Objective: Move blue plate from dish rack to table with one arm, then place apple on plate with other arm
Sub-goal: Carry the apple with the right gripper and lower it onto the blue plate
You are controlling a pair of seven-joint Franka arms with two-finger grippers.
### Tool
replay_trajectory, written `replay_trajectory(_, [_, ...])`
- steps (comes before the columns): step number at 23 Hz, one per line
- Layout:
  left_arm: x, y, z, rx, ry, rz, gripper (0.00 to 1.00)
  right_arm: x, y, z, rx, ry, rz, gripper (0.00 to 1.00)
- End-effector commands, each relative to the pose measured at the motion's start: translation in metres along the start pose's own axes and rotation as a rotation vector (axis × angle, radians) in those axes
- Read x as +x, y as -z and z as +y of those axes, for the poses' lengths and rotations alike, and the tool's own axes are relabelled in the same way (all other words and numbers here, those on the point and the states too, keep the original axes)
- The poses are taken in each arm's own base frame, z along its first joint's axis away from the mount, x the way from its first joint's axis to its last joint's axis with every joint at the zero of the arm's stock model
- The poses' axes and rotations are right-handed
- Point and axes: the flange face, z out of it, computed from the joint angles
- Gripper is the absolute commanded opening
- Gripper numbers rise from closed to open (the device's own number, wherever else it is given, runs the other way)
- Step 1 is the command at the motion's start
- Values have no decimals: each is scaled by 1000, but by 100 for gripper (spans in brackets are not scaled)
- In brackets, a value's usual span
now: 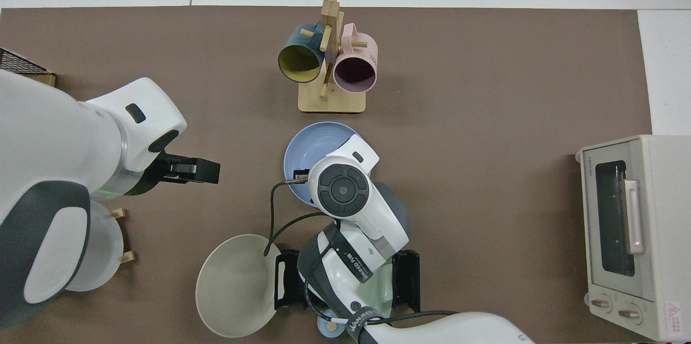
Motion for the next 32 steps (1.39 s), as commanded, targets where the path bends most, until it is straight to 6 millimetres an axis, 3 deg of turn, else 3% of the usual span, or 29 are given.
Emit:
replay_trajectory(1, [-3, 7, 4, 26, -36, -8, 100, 0, 0, 7, -4, -14, -3, 12])
replay_trajectory(5, [-6, 7, 18, 29, -107, -9, 100, 4, -1, 14, -5, 4, 0, 21])
replay_trajectory(11, [0, 19, 5, 37, -98, 22, 100, 9, -3, 18, 2, -2, 13, 24])
replay_trajectory(13, [3, 29, 10, 38, -108, 41, 100, 9, -8, 17, 6, -1, 20, 24])
replay_trajectory(17, [5, 26, 20, 72, -136, 31, 100, 7, -14, 14, 13, -6, 30, 29])
replay_trajectory(18, [9, 30, 18, 69, -132, 32, 100, 7, -14, 14, 13, -8, 30, 39])
replay_trajectory(19, [15, 31, 13, 63, -123, 25, 100, 7, -13, 14, 14, -10, 31, 64])
replay_trajectory(20, [21, 33, 9, 58, -114, 14, 100, 7, -13, 14, 13, -11, 30, 100])
replay_trajectory(23, [31, 46, 3, 56, -100, 7, 100, 7, -9, 9, 18, -6, 35, 100])
replay_trajectory(26, [31, 49, -2, 55, -80, 13, 100, 19, 10, 17, 22, -24, 45, 100])
replay_trajectory(32, [31, 55, -46, 48, -1, 19, 100, 56, 71, 63, 22, -65, 69, 100])
